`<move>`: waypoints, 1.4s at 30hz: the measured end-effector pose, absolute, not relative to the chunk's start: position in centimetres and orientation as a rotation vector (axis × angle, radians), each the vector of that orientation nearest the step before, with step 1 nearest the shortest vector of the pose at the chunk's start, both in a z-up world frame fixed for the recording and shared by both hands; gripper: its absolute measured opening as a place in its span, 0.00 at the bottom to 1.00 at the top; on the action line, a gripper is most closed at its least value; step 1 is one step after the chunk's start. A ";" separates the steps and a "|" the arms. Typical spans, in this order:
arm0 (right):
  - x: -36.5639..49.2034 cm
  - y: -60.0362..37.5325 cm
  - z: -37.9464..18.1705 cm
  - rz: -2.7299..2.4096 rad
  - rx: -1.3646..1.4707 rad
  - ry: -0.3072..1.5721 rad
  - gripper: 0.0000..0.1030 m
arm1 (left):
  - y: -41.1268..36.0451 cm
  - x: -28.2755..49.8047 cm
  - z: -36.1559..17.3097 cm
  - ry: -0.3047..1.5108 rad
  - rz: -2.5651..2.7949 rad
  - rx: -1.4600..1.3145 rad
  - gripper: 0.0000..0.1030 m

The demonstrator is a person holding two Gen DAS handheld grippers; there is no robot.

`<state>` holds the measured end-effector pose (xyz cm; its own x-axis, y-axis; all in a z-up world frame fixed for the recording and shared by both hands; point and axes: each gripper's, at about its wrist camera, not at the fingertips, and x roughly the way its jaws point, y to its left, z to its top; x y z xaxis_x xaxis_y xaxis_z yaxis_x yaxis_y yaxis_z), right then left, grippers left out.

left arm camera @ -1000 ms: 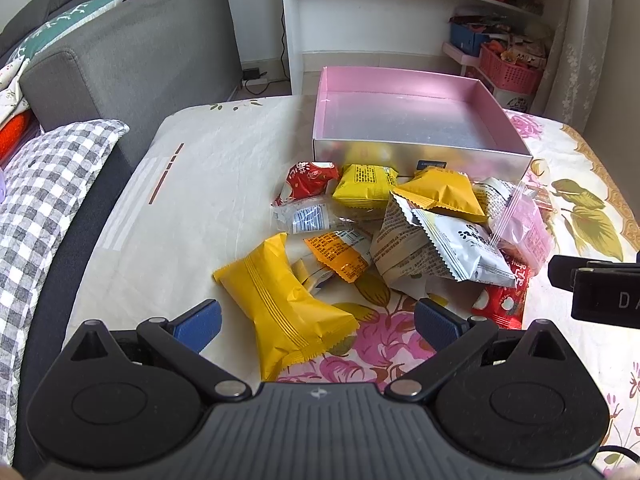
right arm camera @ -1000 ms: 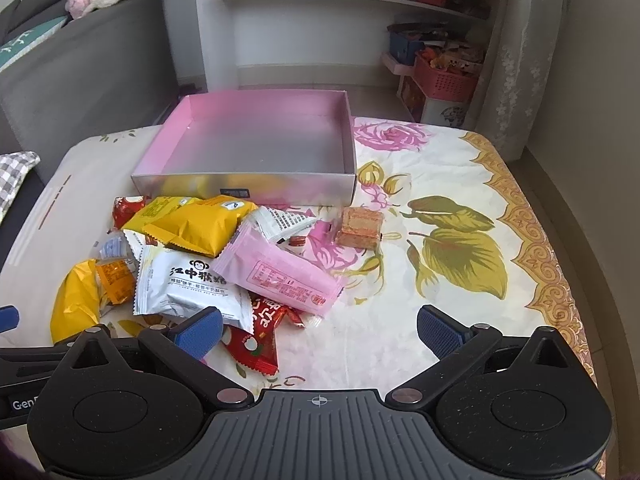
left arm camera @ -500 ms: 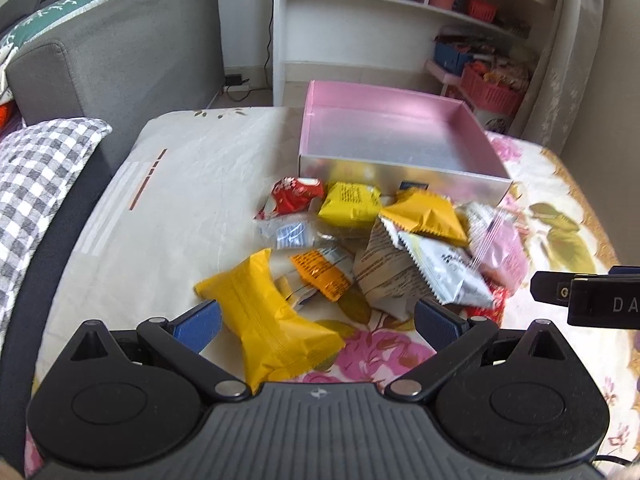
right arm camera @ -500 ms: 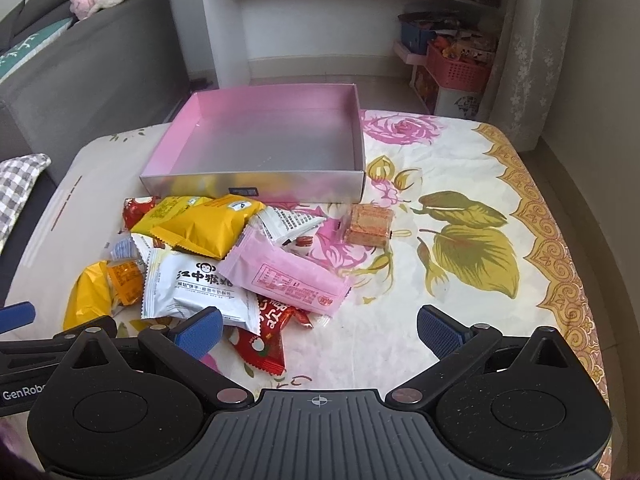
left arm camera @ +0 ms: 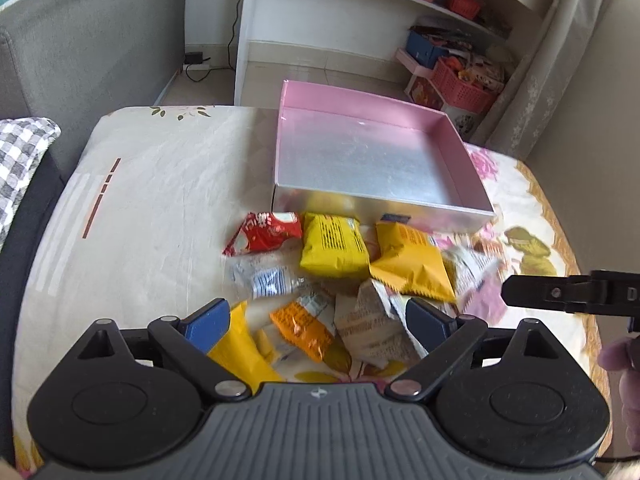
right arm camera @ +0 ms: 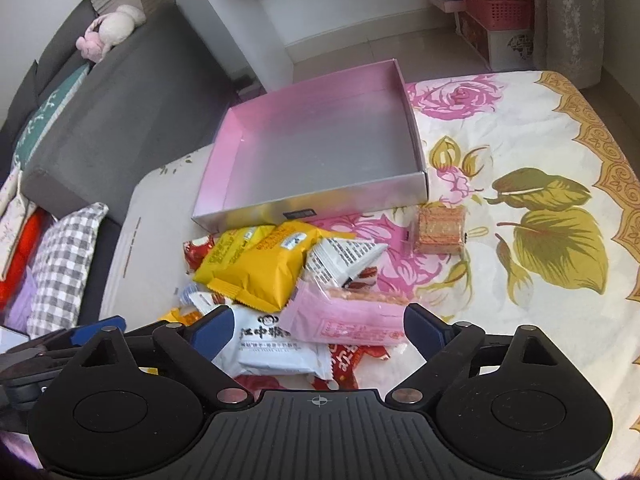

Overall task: Organize snacks
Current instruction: 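Grasp a yellow packet with the left gripper while the right grasps another yellow packet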

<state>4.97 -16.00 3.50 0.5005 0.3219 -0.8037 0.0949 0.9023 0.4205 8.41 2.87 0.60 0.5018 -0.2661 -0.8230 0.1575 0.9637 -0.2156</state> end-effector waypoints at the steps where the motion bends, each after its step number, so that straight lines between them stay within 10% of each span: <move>1: 5.2 -16.2 3.4 0.159 0.481 1.034 0.87 | 3.1 8.8 0.3 1.010 -0.254 -0.138 0.89; 11: 8.9 -16.2 0.7 0.259 0.696 1.025 0.50 | 4.0 12.2 -1.5 0.987 -0.279 -0.293 0.53; 19: 11.0 -14.5 -2.1 0.222 0.689 1.100 0.39 | 2.4 14.0 -2.7 0.988 -0.323 -0.282 0.41; 34: 11.4 -14.3 -2.3 0.225 0.710 1.082 0.49 | 1.6 14.6 -4.2 1.021 -0.296 -0.222 0.42; 42: 11.2 -13.9 -2.1 0.190 0.649 1.112 0.49 | 2.4 14.1 -3.5 1.011 -0.295 -0.213 0.26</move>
